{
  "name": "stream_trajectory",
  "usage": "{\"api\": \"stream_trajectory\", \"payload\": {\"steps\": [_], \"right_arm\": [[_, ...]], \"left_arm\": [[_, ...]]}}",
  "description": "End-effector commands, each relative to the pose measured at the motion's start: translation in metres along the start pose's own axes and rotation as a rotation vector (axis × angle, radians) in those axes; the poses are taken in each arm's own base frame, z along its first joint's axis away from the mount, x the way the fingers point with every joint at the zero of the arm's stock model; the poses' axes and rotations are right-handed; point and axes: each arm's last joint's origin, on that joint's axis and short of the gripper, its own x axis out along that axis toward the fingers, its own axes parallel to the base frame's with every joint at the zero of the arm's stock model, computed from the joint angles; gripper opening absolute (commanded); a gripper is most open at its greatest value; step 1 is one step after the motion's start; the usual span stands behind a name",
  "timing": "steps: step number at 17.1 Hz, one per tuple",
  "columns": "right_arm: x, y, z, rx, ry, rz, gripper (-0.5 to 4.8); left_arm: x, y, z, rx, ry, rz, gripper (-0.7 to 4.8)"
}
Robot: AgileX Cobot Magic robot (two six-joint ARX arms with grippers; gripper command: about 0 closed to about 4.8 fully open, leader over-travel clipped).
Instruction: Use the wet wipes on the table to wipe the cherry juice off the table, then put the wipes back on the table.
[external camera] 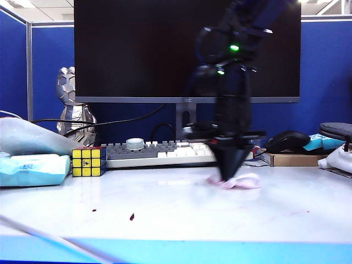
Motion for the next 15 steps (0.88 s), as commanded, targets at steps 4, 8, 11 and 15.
{"api": "stream_trajectory", "payload": {"steps": [4, 8, 11, 15], "right_arm": [[0.000, 0.059, -0.018, -0.144, 0.174, 0.092, -0.05], [-0.021, 0.070, -0.019, -0.169, 0.103, 0.100, -0.05], [-0.067, 0.070, -0.027, -0.141, -0.006, 0.103, -0.05], [-0.127, 0.066, -0.054, -0.143, -0.075, 0.065, -0.05]], "left_arm": [[0.000, 0.000, -0.001, 0.002, 0.012, 0.001, 0.04], [0.000, 0.000, -0.001, 0.002, 0.012, 0.001, 0.04], [0.000, 0.000, -0.001, 0.002, 0.012, 0.001, 0.04], [0.000, 0.000, -0.001, 0.002, 0.012, 0.001, 0.05]]}}
